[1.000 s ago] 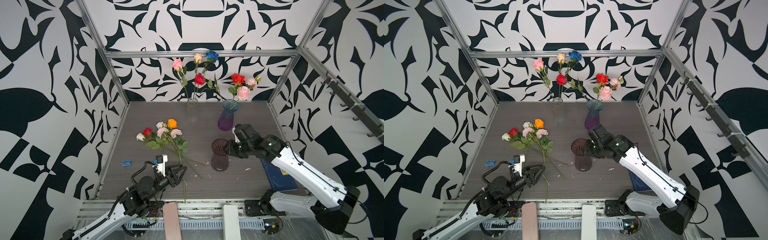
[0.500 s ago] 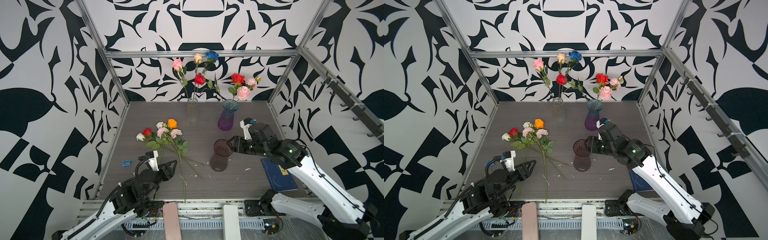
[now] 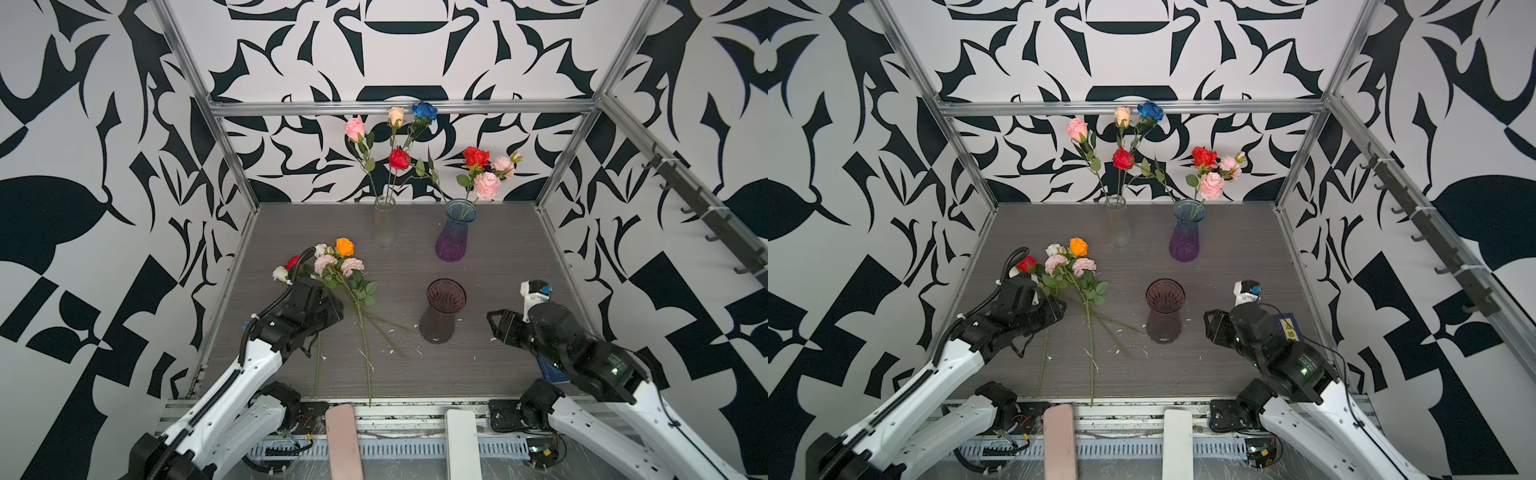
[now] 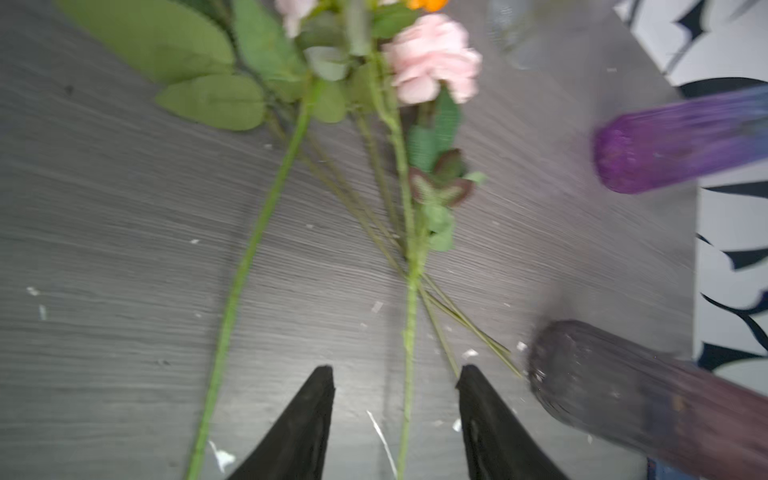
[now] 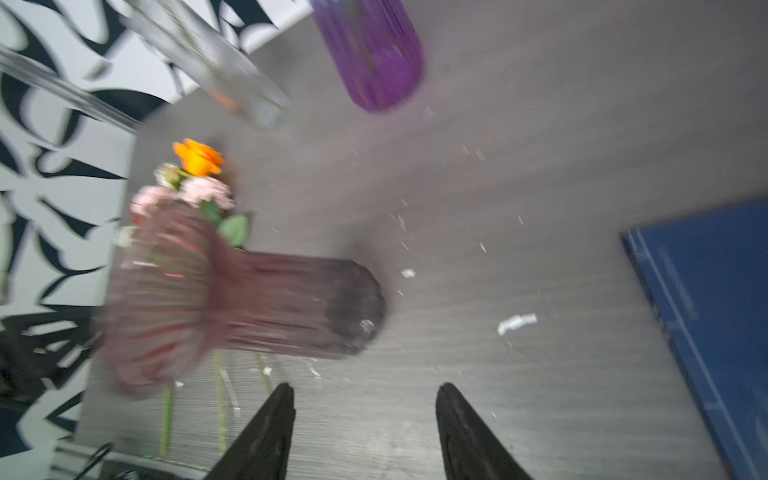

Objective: Arrange the flowers into the vase

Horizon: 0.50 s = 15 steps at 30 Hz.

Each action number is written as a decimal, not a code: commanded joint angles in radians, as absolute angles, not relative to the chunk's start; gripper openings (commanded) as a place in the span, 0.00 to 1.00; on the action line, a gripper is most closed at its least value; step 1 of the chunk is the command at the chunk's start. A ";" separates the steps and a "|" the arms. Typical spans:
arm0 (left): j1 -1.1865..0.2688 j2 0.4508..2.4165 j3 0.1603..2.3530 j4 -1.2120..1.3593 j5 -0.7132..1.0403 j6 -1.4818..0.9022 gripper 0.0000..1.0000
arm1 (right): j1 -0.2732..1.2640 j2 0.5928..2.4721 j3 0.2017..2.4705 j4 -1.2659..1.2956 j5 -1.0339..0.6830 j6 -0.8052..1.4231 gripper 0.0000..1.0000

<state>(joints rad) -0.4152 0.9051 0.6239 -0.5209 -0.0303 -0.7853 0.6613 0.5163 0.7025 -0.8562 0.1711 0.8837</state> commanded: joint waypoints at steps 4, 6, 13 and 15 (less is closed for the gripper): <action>-0.308 1.107 0.651 -0.420 0.077 -0.605 0.47 | 0.658 0.410 0.370 -0.622 0.100 1.090 0.49; -0.302 1.174 0.672 -0.418 0.042 -0.562 0.45 | 0.660 0.381 0.278 -0.545 0.069 1.113 0.46; -0.282 1.330 0.695 -0.427 -0.073 -0.487 0.48 | 0.658 0.320 0.199 -0.495 0.068 1.158 0.49; -0.270 1.368 0.694 -0.416 -0.069 -0.495 0.49 | 0.658 0.317 0.192 -0.471 0.055 1.155 0.49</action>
